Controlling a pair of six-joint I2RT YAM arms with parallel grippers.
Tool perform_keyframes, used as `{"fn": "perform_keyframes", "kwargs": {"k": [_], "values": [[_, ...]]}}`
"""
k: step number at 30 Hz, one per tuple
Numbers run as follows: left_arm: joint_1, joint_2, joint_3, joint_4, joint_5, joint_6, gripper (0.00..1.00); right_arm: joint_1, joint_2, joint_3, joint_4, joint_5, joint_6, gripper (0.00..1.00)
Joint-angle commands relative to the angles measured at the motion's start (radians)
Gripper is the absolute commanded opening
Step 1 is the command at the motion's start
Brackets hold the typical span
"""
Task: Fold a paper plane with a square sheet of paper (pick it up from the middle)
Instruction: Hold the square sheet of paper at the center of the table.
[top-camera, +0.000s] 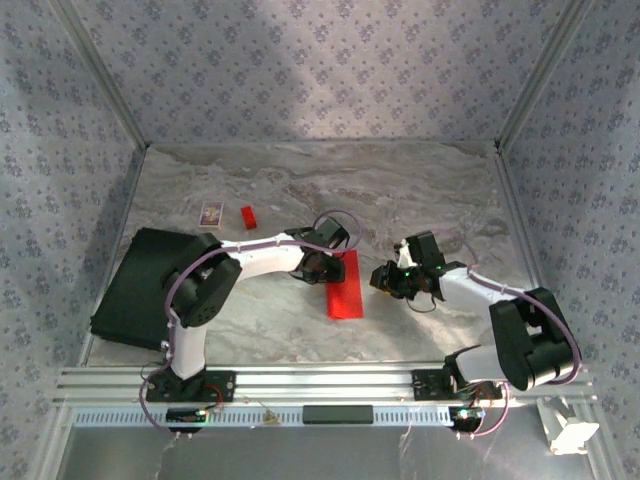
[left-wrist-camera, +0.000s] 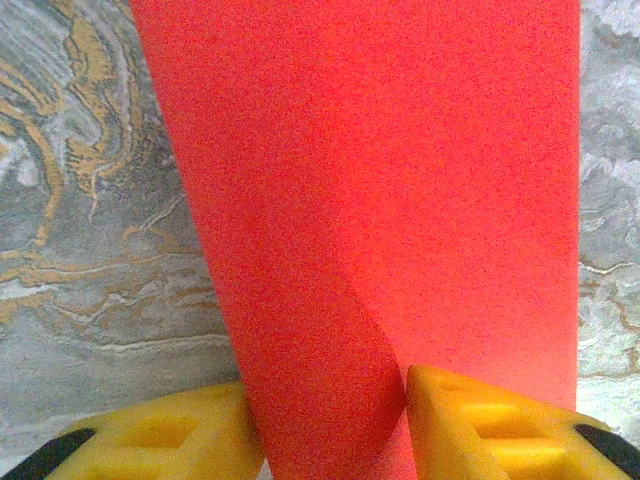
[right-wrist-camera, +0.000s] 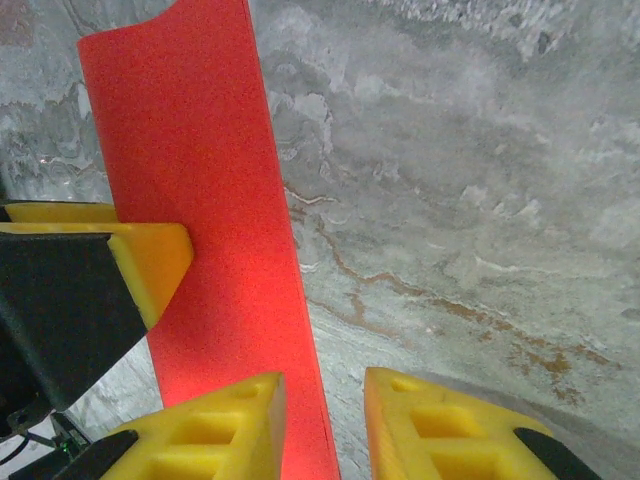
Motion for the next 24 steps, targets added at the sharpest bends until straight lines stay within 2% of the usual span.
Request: {"fn": "perform_keyframes", "kwargs": {"k": [1, 24], "values": [[-0.001, 0.136, -0.041, 0.087, -0.037, -0.002, 0.43, 0.009, 0.013, 0.021, -0.008, -0.02, -0.014, 0.28], [-0.003, 0.151, -0.032, 0.086, -0.029, 0.037, 0.45, 0.032, 0.039, 0.036, 0.005, -0.04, -0.019, 0.27]]}}
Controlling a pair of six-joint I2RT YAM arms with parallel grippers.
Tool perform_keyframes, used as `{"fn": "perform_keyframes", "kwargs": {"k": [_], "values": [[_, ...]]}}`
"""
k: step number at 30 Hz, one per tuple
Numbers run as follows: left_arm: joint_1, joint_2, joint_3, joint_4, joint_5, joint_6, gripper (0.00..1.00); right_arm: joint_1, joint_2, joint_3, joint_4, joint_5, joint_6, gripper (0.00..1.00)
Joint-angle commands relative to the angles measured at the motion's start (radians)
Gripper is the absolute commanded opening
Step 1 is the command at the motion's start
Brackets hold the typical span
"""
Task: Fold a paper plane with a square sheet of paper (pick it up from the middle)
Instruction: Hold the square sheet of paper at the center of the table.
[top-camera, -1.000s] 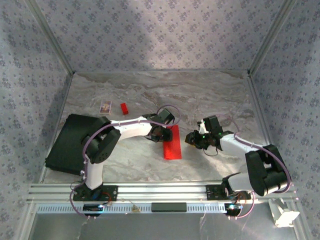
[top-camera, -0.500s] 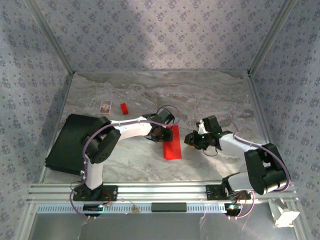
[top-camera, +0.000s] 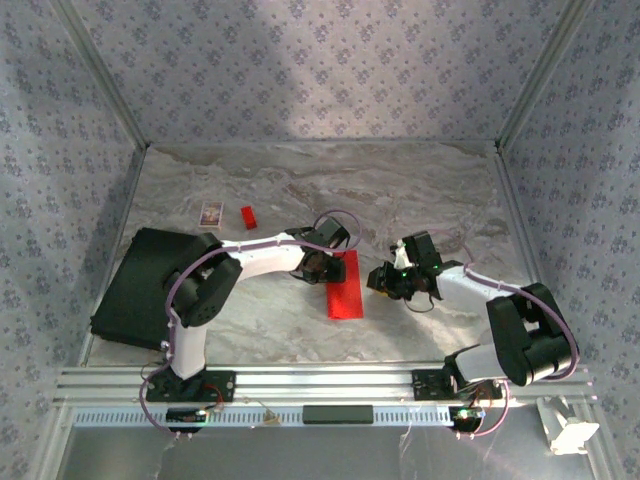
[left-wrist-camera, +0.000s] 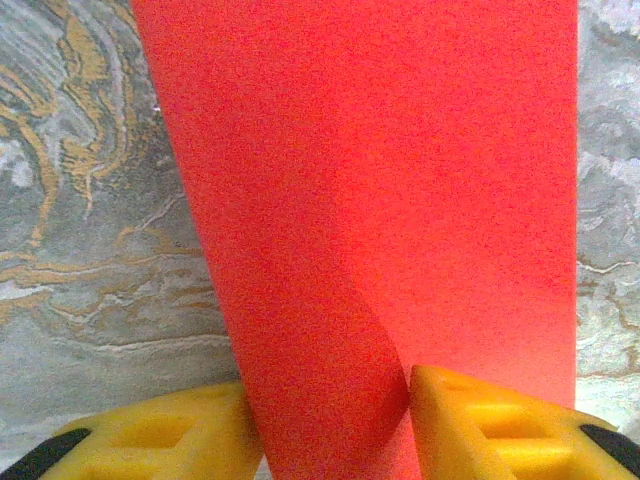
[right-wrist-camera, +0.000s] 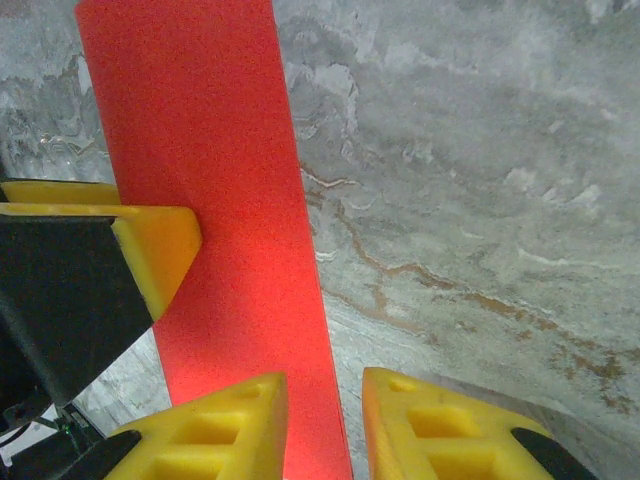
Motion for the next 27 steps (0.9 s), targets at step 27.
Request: {"fn": "perform_keyframes", "kwargs": {"k": [27], "values": [[-0.002, 0.143, -0.046, 0.1, -0.03, 0.031, 0.44, 0.101, 0.308, 0.16, 0.084, -0.048, -0.027, 0.02]]}}
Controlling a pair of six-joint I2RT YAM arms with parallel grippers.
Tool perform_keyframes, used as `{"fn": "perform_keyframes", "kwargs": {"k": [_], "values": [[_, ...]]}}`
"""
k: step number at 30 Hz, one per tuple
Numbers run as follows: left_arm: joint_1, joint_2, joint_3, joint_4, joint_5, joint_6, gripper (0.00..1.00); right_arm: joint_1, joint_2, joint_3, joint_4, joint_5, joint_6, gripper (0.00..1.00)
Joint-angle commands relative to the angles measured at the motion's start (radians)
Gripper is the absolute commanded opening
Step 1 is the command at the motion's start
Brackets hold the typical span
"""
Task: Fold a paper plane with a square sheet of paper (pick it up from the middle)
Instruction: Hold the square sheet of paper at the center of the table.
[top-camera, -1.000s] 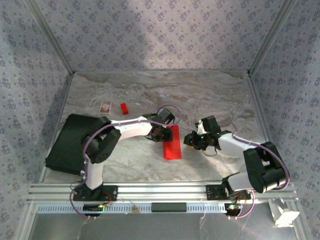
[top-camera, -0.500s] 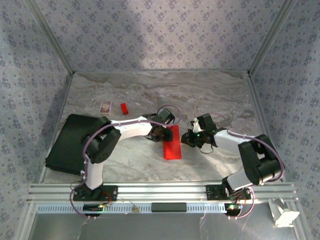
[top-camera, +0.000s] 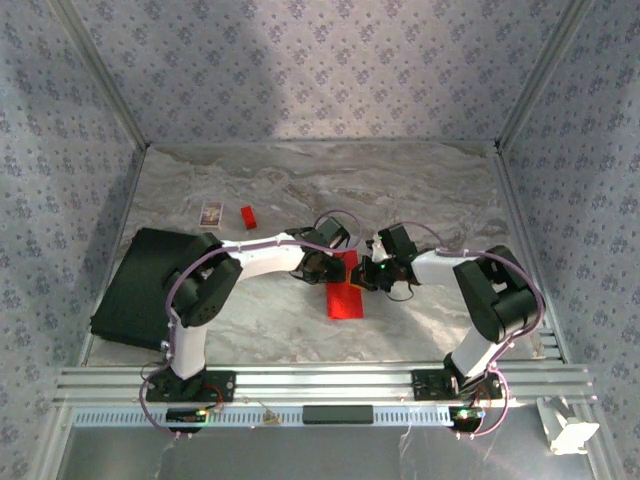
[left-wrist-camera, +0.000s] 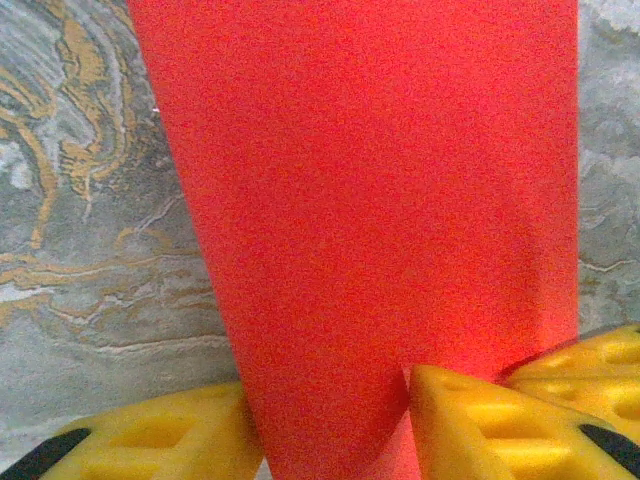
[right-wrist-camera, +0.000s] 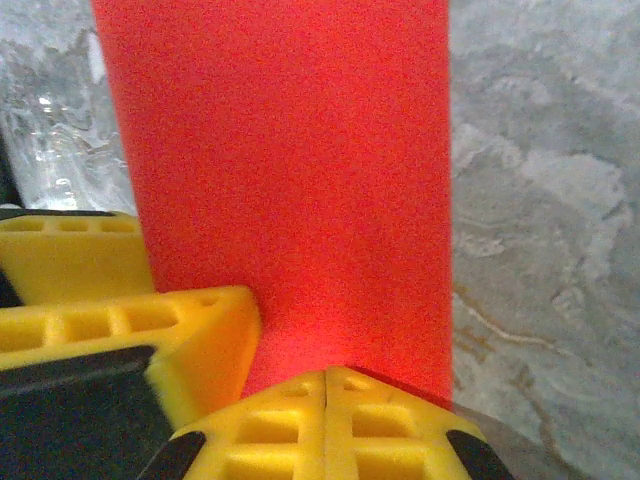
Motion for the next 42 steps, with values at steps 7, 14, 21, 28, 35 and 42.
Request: {"fn": "perform_keyframes", "kwargs": {"k": [7, 14, 21, 28, 35, 42], "values": [[-0.003, 0.109, -0.053, 0.102, -0.027, 0.019, 0.45, -0.012, 0.077, -0.04, -0.13, 0.116, -0.127, 0.02], [0.031, -0.112, -0.083, 0.098, -0.037, 0.012, 0.51, -0.036, 0.096, 0.005, -0.156, 0.1, -0.169, 0.02], [0.088, -0.273, -0.178, 0.246, 0.138, 0.005, 0.47, -0.041, 0.117, 0.018, -0.165, 0.091, -0.154, 0.0], [0.128, -0.209, -0.247, 0.48, 0.38, -0.084, 0.14, -0.04, 0.126, 0.019, -0.17, 0.095, -0.15, 0.0], [0.148, -0.167, -0.273, 0.519, 0.414, -0.109, 0.0, -0.041, 0.124, 0.017, -0.176, 0.106, -0.147, 0.0], [0.159, -0.133, -0.296, 0.564, 0.454, -0.117, 0.0, -0.039, 0.124, 0.017, -0.176, 0.109, -0.144, 0.0]]}}
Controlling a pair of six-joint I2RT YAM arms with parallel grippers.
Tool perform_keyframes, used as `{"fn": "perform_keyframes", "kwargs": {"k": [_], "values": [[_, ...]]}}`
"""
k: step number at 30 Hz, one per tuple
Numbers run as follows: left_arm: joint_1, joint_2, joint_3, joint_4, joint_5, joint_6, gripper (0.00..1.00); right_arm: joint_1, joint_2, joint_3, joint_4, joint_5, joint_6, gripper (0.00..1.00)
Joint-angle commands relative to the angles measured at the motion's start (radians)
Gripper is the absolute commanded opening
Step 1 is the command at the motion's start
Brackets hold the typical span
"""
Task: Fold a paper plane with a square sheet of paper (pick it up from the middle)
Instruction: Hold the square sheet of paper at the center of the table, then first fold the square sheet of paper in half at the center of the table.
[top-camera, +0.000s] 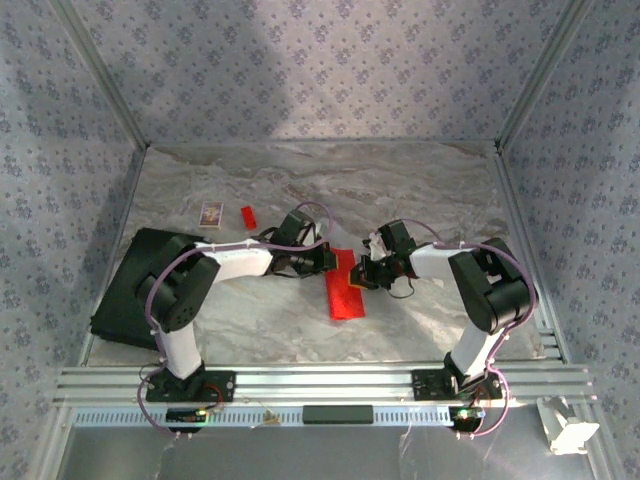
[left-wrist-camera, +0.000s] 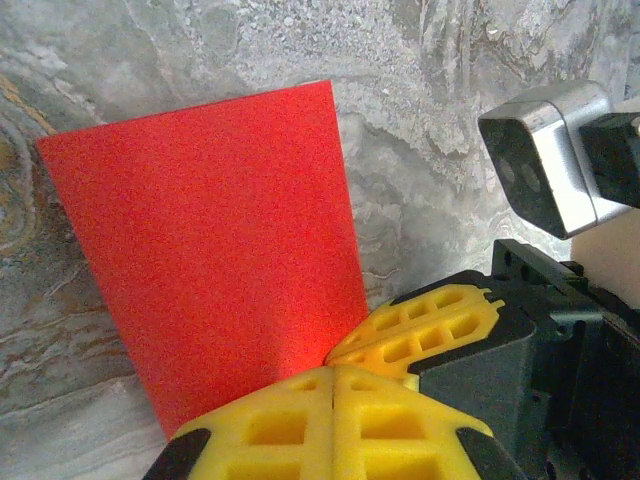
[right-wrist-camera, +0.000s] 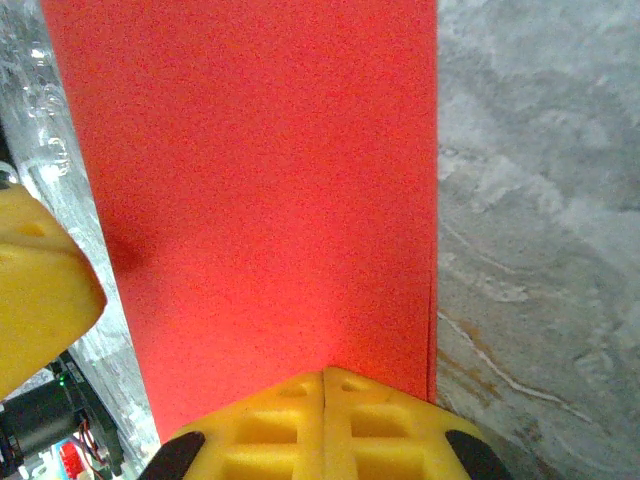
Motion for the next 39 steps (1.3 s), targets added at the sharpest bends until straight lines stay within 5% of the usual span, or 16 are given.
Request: {"fn": "perform_keyframes", "kwargs": {"k": [1, 18, 28, 39], "values": [[0.006, 0.03, -0.012, 0.062, 0.053, -0.009, 0.0, -0.007, 0.065, -0.032, -0.116, 0.175, -0.01, 0.0], [0.018, 0.114, -0.076, 0.002, -0.023, 0.065, 0.0, -0.003, 0.061, -0.045, -0.107, 0.179, -0.003, 0.0], [0.045, 0.037, 0.012, -0.027, 0.021, 0.052, 0.0, -0.004, 0.047, -0.048, -0.113, 0.178, 0.0, 0.0], [0.074, 0.142, 0.04, -0.021, 0.04, 0.059, 0.0, -0.002, 0.046, -0.045, -0.122, 0.179, -0.003, 0.0]]}}
